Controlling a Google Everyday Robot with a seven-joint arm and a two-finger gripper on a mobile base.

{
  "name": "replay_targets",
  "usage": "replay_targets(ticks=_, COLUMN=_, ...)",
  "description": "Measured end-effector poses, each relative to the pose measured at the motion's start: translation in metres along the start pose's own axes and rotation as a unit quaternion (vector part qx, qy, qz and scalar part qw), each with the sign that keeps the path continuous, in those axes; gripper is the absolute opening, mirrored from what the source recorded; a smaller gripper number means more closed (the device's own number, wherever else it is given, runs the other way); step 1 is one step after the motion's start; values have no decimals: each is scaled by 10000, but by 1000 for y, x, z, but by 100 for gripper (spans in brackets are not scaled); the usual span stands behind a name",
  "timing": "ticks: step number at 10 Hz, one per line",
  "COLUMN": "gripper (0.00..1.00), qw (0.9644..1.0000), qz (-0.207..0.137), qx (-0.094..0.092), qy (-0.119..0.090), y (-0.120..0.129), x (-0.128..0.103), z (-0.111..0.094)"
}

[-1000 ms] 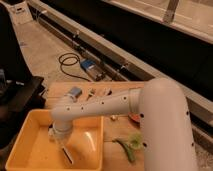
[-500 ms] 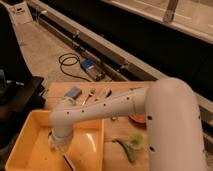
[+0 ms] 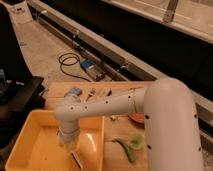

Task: Wipe tray with brush

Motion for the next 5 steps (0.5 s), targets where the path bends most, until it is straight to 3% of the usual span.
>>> replay_targets(ticks=2, gripper=0, qw=10000, qz=-62, qx=-40, qy=12, y=5, x=15, z=-1)
replay_targets(ticks=5, gripper=0, qw=9991, qz=-406, qx=19, qy=87, y=-23, x=43, z=4)
